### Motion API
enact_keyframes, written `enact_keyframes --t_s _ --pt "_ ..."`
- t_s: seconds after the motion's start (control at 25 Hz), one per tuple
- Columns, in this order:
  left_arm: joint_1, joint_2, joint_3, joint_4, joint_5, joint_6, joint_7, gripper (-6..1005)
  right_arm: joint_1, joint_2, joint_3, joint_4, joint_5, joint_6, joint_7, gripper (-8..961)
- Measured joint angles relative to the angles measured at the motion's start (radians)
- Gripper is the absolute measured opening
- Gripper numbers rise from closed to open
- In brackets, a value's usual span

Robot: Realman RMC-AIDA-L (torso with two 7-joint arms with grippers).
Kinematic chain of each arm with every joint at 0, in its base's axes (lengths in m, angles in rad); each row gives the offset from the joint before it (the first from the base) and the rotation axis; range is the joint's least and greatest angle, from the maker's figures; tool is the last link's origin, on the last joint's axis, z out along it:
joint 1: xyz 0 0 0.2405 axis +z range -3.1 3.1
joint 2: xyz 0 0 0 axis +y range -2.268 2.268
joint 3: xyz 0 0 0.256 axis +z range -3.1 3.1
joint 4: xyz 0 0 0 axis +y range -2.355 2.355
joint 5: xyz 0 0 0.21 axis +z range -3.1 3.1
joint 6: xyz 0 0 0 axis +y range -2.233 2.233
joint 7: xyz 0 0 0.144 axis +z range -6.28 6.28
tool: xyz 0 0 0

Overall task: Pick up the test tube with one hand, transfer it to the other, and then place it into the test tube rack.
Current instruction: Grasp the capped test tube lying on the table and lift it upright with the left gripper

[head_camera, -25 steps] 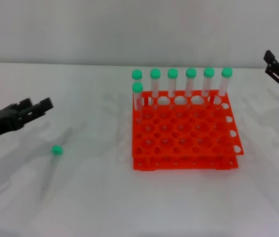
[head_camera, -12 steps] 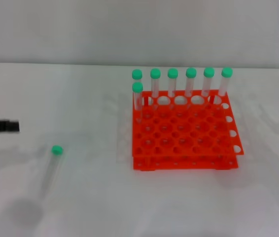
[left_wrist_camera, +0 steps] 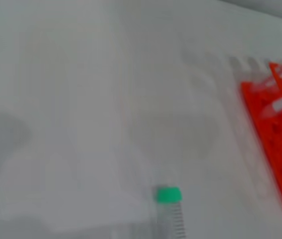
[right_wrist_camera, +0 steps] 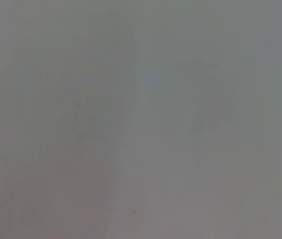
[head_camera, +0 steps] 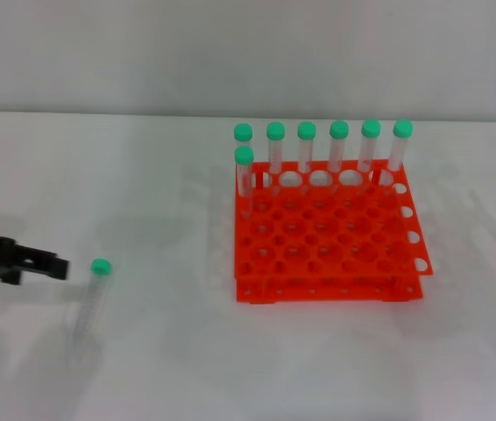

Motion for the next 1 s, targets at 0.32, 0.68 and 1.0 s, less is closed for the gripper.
enact_keyframes --t_s 0.32,0.68,1.0 --pt "-0.024 0.024 0.001 0.301 0.128 -0.225 -0.083 889 -0.002 0.0 0.0 0.0 0.009 0.001 0.0 830" --pt "-0.082 0.028 0.0 0.384 0.224 -0.311 -0.14 889 -0.002 0.001 0.0 0.0 0.009 0.006 0.0 830" --pt "-0.126 0.039 -0.001 0.477 0.308 -0.353 -0.208 888 -0.002 0.002 0.0 0.0 0.02 0.011 0.0 829"
